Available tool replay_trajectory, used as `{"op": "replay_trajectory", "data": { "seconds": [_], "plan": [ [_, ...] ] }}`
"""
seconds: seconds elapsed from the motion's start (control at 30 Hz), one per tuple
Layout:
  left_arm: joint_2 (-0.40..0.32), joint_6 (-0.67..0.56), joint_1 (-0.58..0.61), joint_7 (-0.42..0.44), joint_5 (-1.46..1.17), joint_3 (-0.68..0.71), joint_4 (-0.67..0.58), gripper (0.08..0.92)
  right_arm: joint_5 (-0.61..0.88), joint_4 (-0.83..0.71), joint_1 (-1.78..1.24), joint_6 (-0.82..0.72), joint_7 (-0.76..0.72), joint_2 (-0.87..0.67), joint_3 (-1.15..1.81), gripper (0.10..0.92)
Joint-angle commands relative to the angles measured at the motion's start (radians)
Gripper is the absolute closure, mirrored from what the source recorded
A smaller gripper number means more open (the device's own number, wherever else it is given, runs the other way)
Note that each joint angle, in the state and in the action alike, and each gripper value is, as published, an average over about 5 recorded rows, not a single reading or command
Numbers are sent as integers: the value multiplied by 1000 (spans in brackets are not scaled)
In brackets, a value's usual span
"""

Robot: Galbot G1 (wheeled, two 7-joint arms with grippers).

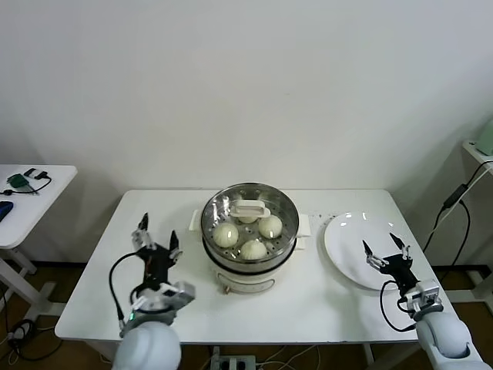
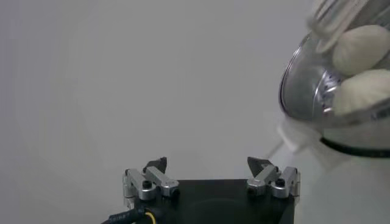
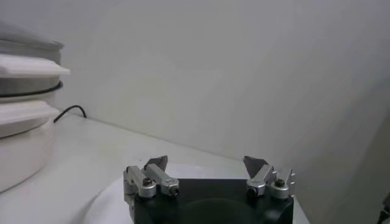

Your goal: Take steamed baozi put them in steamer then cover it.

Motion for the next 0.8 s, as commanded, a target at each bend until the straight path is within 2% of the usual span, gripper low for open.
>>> {"op": "replay_trajectory", "data": {
  "seconds": [0.03, 0.17, 0.33, 0.8],
  "plan": [
    [-64, -708, 211, -127, -942, -427, 117, 177, 0, 31, -22, 6, -7, 15, -1, 203],
    [-70, -743, 216, -79, -1060, -442, 190, 177, -1, 52, -46, 14, -12, 22, 4, 203],
    [-65, -768, 208, -57, -1054, -430, 249, 177, -2, 69, -61, 15, -13, 31, 11, 203],
    [-65, -770, 200, -24, -979, -446, 255, 177, 0, 69, -68, 16, -18, 48, 19, 203]
  ]
}}
